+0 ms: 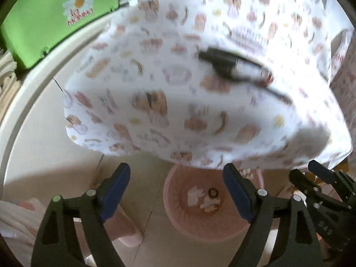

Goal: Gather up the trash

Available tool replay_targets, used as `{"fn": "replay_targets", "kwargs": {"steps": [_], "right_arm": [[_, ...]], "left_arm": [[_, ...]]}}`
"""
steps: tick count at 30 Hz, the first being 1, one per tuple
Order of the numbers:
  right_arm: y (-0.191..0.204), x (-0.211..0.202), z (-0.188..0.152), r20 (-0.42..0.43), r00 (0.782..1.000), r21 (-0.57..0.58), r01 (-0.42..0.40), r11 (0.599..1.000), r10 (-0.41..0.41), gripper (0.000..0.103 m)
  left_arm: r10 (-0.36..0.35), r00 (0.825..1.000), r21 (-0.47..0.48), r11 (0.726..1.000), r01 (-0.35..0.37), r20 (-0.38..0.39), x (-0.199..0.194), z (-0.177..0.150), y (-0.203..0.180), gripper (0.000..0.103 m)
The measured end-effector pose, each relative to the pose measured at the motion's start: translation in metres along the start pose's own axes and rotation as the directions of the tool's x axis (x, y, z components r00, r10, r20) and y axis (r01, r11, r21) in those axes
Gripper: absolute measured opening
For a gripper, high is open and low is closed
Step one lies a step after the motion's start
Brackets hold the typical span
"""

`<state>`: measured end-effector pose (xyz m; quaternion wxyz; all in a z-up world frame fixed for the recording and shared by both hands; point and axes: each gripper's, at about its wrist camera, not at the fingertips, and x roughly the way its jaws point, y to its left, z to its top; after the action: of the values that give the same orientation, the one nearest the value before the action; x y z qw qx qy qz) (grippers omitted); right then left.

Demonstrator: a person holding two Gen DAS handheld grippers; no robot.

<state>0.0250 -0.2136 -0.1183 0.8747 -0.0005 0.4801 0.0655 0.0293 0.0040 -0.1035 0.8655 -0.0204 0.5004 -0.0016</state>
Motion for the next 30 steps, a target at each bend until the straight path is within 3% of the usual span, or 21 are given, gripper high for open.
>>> {"fn": "replay_targets", "kwargs": {"steps": [3,8,11,14,17,25,27,30], "right_arm": [[0.0,-0.029,0.011,0.126,0.992,-0.017,0.012,1.0,-0.01,0.058],[-0.007,-0.054,0.025,0.217,0.976,0.001,-0.025,1.0,0.024,0.058],[-0.008,-0.057,0.025,0.233,0.972,0.004,-0.021,1.0,0.02,0.058],[-0.008,-0.062,0.03,0.237,0.971,-0.003,-0.027,1.0,0.027,0.059],[-0.009,-0.07,0.044,0.248,0.967,-0.005,-0.057,0.998,0.056,0.059],[0.003,-0.078,0.084,0.259,0.954,-0.002,-0.156,0.988,0.152,0.058],[0.009,-0.078,0.088,0.267,0.95,-0.018,-0.162,0.987,0.161,0.054],[0.02,-0.069,0.094,0.25,0.952,-0.047,-0.173,0.984,0.179,0.038]], "left_arm": [[-0.011,0.998,-0.005,1.0,0.011,0.064,-0.017,0.007,-0.004,0.094],[0.005,0.988,-0.009,1.0,-0.003,0.153,-0.036,0.016,-0.006,0.101],[0.032,0.99,0.003,0.999,-0.033,0.139,-0.037,0.016,-0.01,0.101],[0.014,0.986,-0.018,1.0,-0.011,0.168,-0.046,0.027,-0.004,0.101],[-0.024,0.983,0.015,1.0,0.022,0.184,-0.058,0.048,-0.003,0.101],[-0.024,0.963,0.06,0.998,0.008,0.268,-0.074,0.107,0.004,0.103],[-0.03,0.959,0.052,0.999,0.016,0.282,-0.07,0.117,0.01,0.103],[-0.031,0.964,0.004,1.0,0.03,0.264,-0.054,0.121,0.023,0.103]]}}
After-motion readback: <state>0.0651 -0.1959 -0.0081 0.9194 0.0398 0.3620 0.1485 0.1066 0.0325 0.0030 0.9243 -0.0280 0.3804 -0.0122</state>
